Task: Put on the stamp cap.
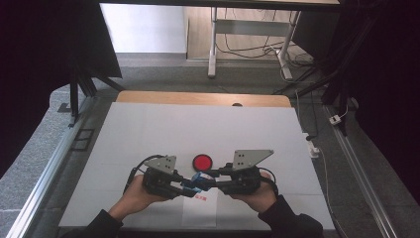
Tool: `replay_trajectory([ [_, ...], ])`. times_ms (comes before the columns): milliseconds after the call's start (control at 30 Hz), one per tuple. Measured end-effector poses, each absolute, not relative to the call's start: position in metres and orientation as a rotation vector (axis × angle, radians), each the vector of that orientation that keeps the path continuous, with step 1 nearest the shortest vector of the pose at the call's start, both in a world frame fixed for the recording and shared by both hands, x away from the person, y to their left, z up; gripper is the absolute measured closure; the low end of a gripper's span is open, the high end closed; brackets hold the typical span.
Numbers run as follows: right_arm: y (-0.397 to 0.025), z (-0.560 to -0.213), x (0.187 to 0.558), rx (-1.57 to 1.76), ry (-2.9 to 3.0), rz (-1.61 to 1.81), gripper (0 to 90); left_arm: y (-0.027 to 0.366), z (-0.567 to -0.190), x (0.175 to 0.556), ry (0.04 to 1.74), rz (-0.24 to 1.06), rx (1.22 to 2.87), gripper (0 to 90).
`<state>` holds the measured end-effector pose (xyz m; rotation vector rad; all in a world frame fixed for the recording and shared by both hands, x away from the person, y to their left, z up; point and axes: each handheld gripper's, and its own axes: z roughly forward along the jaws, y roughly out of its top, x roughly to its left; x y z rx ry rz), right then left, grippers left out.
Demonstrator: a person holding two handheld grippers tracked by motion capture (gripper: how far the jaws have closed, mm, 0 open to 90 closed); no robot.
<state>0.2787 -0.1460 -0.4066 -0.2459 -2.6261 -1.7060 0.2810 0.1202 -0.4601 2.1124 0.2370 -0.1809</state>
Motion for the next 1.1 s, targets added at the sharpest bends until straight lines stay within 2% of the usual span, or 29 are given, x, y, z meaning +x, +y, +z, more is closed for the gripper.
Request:
replay_trajectory([
  [367, -0.1406, -0.4084, 0.2763, -0.179, -2.625, -1.682, 71.3, 0.1128, -0.4616, 0.2859, 0.179, -0.227, 2.137, 68.0],
  [1100, -0.1375, -0.4106, 0.2746, -0.150, -2.618, -1.667, 71.3, 0.1135, -0.4605, 0.2854, 0.098, -0.231, 2.121, 68.3],
])
